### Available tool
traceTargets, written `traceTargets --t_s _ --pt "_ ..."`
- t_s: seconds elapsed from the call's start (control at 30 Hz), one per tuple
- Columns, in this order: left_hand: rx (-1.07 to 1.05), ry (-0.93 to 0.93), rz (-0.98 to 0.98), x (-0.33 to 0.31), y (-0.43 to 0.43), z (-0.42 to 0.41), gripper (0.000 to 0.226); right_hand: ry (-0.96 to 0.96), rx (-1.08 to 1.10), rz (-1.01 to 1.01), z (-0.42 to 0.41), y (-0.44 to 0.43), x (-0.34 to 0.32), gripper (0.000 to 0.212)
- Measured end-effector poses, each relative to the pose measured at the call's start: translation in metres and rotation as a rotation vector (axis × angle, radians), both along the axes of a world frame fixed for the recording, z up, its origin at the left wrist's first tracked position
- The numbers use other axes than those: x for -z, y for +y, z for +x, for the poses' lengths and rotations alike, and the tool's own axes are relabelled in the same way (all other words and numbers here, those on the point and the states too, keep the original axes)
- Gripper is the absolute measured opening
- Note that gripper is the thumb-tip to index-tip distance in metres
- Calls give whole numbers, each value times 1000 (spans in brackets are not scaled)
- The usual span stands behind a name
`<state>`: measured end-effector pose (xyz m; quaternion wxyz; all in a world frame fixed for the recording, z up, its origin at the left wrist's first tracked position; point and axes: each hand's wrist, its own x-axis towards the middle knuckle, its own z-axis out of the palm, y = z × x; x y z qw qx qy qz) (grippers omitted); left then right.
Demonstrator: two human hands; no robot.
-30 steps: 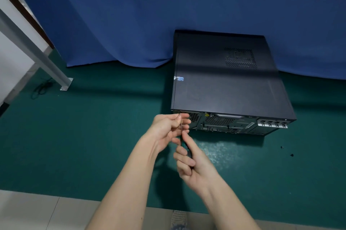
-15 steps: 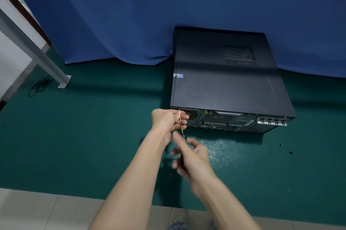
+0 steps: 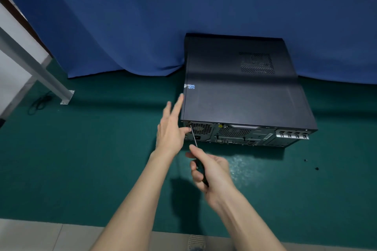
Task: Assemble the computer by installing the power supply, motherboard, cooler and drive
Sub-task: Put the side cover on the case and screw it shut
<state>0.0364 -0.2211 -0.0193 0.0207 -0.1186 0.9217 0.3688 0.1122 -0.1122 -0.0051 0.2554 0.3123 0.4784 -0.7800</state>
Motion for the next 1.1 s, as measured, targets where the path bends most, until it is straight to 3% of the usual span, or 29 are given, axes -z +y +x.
traceTargets --t_s 0.07,0.17,0.23,0.33,0.53,0.6,0.7,0.77,0.83,0.97,1.03,1.1 --pt "119 -1 49 4 1 -6 85 44 15 121 0 -4 2 22" --pt "125 16 38 9 2 -5 77 212 -10 487 -1 -7 11 35" --pt "126 41 24 10 1 -4 75 227 -21 553 1 -9 15 38" --pt "143 85 30 14 0 -5 74 78 14 191 0 -8 11 29" --pt "139 123 20 22 -3 -6 73 -226 91 -512 -7 8 11 29" --pt "137 150 23 23 -3 -4 70 -252 158 -645 -4 1 15 29" --pt "147 169 -31 23 -2 -5 69 -241 174 -693 -5 1 16 36" --pt "143 149 -51 22 -2 -7 70 -190 116 -568 -6 3 13 45" --pt "140 133 -56 23 -1 -6 71 -111 47 -295 -3 2 11 46" --pt "121 136 -51 23 0 -5 74 191 5 430 5 -3 16 22" --pt "125 136 -52 23 1 -5 74 366 -101 803 7 -8 20 21" --pt "130 139 -46 23 1 -5 72 378 -90 809 7 -13 19 26"
